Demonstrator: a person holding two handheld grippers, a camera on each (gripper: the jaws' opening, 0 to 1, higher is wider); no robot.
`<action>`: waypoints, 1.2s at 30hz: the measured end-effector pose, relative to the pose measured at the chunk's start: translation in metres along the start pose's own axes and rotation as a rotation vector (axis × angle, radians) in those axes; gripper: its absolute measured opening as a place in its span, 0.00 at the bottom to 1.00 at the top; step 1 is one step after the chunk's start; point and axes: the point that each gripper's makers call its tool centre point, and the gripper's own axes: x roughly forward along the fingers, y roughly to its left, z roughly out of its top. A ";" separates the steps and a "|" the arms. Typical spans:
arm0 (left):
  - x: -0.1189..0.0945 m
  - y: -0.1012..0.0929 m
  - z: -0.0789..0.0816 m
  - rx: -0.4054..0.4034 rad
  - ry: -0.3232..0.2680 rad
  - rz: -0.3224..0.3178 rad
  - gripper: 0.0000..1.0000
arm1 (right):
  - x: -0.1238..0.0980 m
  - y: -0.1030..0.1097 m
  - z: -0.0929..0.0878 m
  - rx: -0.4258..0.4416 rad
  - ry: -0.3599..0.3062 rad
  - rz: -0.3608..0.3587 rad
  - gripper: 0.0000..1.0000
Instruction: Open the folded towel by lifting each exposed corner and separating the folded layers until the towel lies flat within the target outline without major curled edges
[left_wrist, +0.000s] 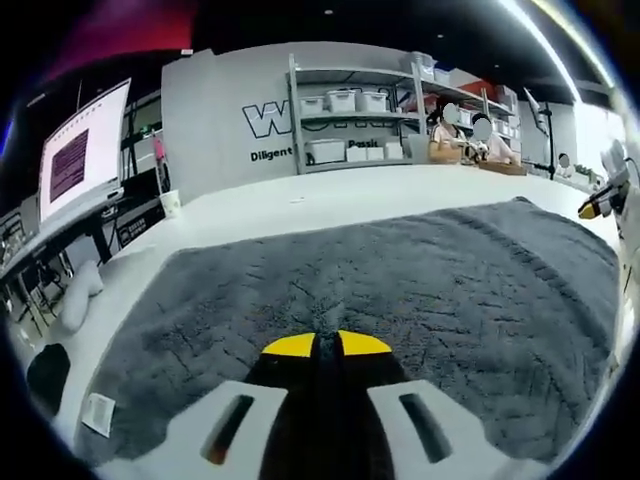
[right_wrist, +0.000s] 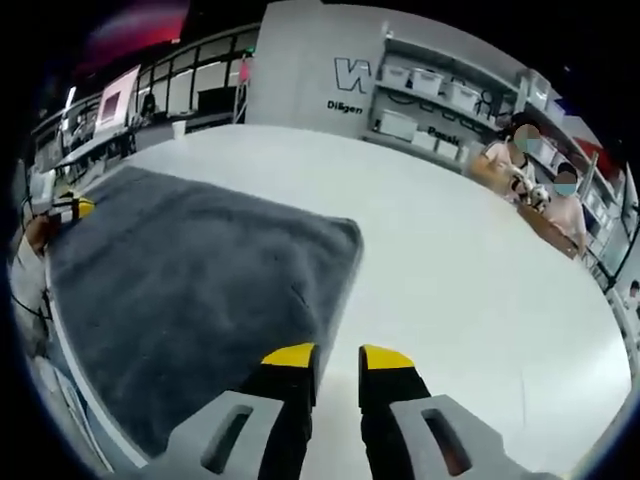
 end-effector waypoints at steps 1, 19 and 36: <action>0.000 0.000 0.000 0.002 0.000 0.001 0.05 | 0.000 0.000 0.000 -0.001 0.000 0.000 0.10; -0.003 0.002 -0.001 0.000 -0.001 -0.003 0.04 | 0.031 0.000 0.006 0.017 -0.006 0.037 0.09; -0.002 0.002 -0.002 -0.007 -0.001 -0.022 0.04 | 0.041 0.008 -0.002 0.045 -0.003 0.095 0.00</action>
